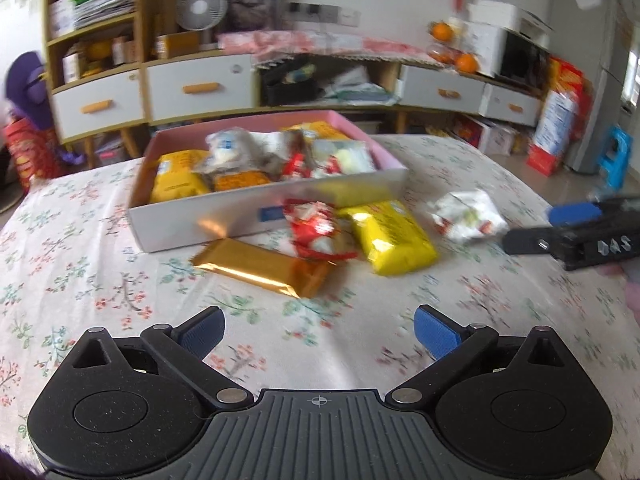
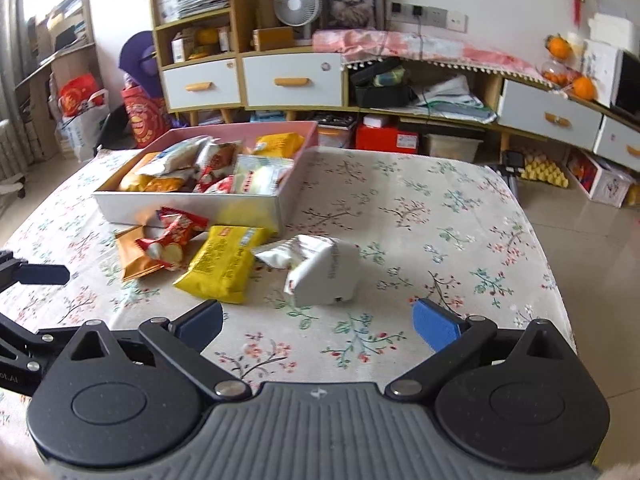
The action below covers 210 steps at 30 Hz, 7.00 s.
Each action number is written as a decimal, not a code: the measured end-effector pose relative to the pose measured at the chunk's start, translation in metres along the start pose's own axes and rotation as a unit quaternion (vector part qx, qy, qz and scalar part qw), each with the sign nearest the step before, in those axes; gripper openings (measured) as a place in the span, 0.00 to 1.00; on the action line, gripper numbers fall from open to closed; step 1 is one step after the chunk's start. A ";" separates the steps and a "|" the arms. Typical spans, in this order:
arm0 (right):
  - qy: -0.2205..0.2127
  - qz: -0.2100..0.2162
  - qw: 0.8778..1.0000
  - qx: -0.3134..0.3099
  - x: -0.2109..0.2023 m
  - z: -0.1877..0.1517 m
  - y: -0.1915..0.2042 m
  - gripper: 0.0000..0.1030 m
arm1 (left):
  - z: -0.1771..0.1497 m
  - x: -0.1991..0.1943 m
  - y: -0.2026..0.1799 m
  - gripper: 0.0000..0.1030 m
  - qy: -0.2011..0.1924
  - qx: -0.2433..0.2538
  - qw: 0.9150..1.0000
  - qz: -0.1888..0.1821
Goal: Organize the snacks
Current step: 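Grasp the crumpled white packet with the right tool while the left grasps the gold bar, then carry the white packet and gold bar into the box and open both tools, then withdraw both tools from the box over the remaining snacks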
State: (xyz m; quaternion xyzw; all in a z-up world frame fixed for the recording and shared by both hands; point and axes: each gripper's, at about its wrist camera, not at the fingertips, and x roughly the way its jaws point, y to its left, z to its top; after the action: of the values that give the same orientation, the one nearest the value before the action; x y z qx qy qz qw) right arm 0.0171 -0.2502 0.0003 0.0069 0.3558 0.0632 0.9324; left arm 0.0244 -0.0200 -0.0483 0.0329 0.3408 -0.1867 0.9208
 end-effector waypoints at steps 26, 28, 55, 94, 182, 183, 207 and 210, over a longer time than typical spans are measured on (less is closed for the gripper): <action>0.005 0.015 0.999 0.035 0.043 0.017 -0.001 0.93 | 0.038 0.054 0.040 0.95 0.008 -0.172 0.979 0.107; 0.007 0.012 0.999 0.038 0.044 0.017 -0.002 0.93 | 0.036 0.061 0.036 0.92 0.029 -0.167 0.979 0.117; 0.019 -0.019 0.999 -0.029 0.060 0.016 0.012 0.50 | 0.027 0.046 0.037 0.27 0.051 -0.059 0.991 0.106; -0.019 0.015 1.000 0.002 0.033 0.049 0.044 0.47 | 0.068 -0.003 0.067 0.27 0.003 -0.114 0.992 0.045; 0.002 0.015 1.000 -0.026 0.022 0.067 0.067 0.92 | 0.063 -0.012 0.044 0.92 0.049 -0.037 0.997 0.042; 0.003 0.012 1.000 -0.026 0.021 0.063 0.067 0.92 | 0.060 -0.014 0.044 0.92 0.050 -0.038 0.997 0.043; 0.013 -0.009 0.998 -0.056 0.026 0.019 0.056 0.96 | 0.031 0.003 0.037 0.94 0.033 -0.066 0.997 0.030; 0.018 -0.011 0.998 -0.058 0.029 0.016 0.051 0.96 | 0.034 0.011 0.029 0.94 0.028 -0.063 0.998 0.013</action>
State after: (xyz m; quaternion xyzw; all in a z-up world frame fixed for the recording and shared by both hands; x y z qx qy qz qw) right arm 0.0436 -0.1956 -0.0045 -0.0525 0.3687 0.0734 0.9252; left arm 0.0634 -0.0033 -0.0307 -0.0150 0.3773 -0.1516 0.9135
